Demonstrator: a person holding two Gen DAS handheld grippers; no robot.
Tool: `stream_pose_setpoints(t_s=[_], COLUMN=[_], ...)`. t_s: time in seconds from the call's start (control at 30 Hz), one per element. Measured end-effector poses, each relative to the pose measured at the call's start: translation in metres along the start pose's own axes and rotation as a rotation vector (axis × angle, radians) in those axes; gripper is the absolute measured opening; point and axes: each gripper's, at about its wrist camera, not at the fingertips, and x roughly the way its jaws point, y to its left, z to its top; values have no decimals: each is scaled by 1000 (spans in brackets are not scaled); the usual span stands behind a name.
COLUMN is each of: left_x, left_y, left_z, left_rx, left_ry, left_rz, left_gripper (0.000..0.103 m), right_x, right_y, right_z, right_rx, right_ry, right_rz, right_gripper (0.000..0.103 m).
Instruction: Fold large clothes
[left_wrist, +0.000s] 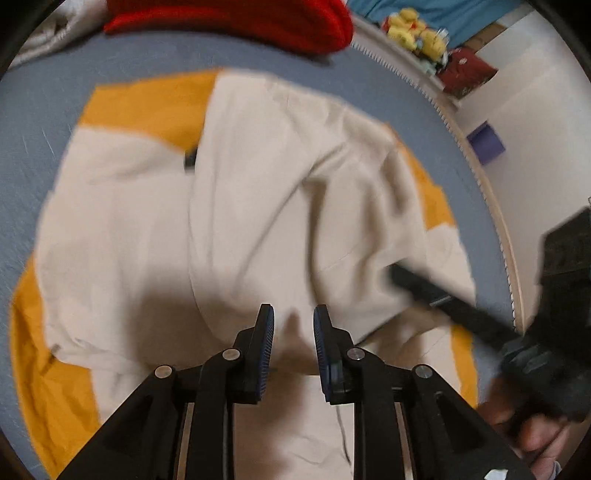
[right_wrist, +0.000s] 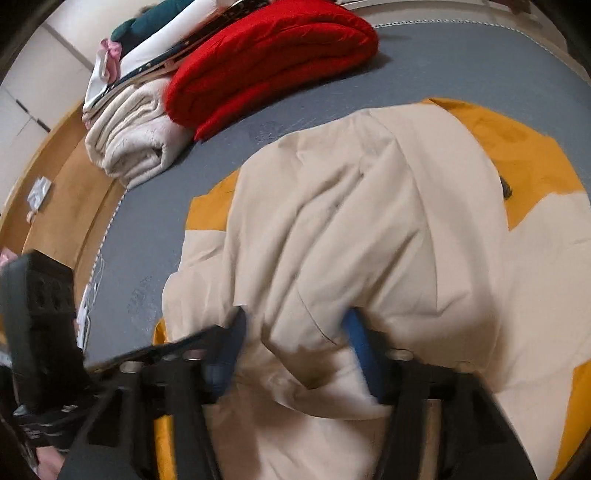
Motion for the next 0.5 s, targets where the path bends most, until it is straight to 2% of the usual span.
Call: stream_pose_setpoints(t_s=[0.07, 0.13, 0.17, 0.2, 0.23, 0.3, 0.37, 0.4, 0.5], left_x=[8, 13, 14, 13, 14, 18, 20, 19, 17], left_y=[5, 7, 6, 5, 4, 3, 4, 4, 6], left_z=[-7, -10, -10, -11, -12, -14, -13, -13, -12], left_rx=[-23, -16, -10, 0, 7, 13, 6, 6, 13], left_ry=[25, 48, 48, 46, 49, 75, 81, 80, 100], left_rz=[35, 76, 80, 89, 98, 117, 120, 120, 127], left_gripper=[20, 20, 19, 19, 19, 19, 19, 19, 19], right_x=[-10, -35, -43, -47, -42, -19, 0, 0, -18], right_y=[-19, -47, -56, -71, -87, -122, -149, -151, -135], right_z=[-6, -12, -18, -22, -26, -41, -56, -56, -39], right_rx=[70, 200, 244, 309, 364, 483, 589, 598, 494], right_ry=[-38, -146, -168, -185, -164, -43, 33, 32, -8], right_rz=[28, 115, 129, 105, 45, -58, -36, -31, -115], right_gripper=[4, 3, 3, 3, 3, 3, 1, 1, 3])
